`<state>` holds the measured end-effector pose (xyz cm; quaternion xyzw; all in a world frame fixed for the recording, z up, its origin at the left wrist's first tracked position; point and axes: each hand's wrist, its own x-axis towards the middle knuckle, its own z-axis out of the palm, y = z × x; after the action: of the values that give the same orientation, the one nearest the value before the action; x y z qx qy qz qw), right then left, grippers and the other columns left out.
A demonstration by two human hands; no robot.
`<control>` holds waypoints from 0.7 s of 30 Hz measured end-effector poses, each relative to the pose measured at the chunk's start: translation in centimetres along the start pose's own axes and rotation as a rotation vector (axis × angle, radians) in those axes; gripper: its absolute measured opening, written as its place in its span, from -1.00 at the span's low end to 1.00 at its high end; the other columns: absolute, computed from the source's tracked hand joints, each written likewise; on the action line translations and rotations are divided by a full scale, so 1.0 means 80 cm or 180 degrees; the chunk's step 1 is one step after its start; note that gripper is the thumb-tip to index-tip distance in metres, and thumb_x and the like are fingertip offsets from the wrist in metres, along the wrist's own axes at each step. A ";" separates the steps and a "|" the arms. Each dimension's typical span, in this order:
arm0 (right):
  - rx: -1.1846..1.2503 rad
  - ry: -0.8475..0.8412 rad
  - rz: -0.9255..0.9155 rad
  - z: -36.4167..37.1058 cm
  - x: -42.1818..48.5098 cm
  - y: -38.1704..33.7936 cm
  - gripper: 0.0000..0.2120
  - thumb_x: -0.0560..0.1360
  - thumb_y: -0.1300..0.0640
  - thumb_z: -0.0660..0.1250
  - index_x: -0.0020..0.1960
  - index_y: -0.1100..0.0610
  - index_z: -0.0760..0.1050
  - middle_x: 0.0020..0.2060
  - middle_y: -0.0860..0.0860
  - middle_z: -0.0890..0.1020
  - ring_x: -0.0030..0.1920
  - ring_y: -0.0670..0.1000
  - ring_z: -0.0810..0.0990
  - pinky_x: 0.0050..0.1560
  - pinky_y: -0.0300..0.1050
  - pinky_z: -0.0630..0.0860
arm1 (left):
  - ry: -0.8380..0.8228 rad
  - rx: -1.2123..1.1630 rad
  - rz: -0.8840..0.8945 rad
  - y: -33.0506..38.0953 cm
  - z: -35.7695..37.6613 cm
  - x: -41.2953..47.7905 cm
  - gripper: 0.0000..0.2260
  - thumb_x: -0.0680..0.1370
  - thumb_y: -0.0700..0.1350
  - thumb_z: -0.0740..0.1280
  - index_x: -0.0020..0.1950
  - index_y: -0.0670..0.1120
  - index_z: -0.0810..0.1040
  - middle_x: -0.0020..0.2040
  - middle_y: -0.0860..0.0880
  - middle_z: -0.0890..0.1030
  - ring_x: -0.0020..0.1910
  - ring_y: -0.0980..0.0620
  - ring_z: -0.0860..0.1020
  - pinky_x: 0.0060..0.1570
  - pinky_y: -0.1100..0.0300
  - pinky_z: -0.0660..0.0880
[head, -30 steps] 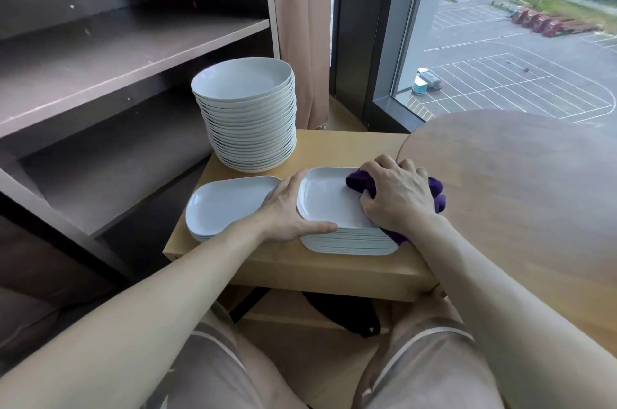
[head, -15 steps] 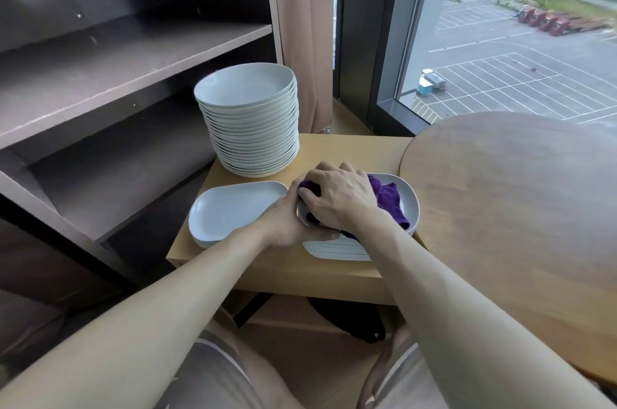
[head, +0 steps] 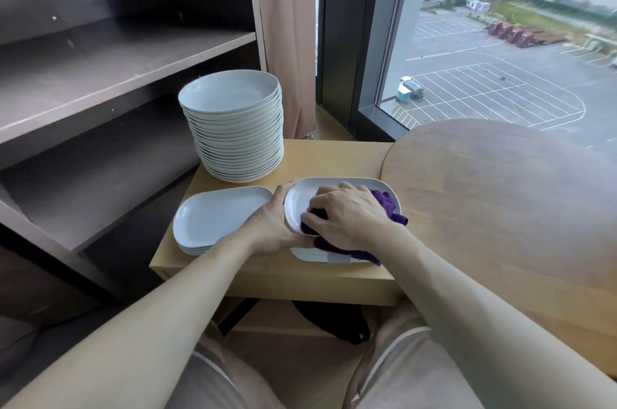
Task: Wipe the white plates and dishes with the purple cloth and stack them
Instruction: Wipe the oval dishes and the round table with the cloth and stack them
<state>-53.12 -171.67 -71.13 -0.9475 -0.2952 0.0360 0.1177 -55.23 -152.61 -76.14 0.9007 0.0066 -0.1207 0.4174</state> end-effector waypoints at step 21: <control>-0.0821 0.1044 0.1474 0.019 0.012 0.047 -0.67 0.62 -0.13 0.16 0.04 0.05 0.60 0.04 0.05 0.57 0.07 0.20 0.49 0.09 0.12 0.34 | -0.0198 -0.0064 -0.0029 -0.008 0.006 0.008 0.13 0.24 0.41 0.53 0.57 0.32 -0.15 0.38 0.16 0.28 0.37 0.04 0.36 0.32 0.14 0.32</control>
<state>-50.48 -173.79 -73.52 -0.9898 -0.0507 -0.1292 0.0311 -54.78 -152.59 -77.07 0.8922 -0.0010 -0.1504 0.4258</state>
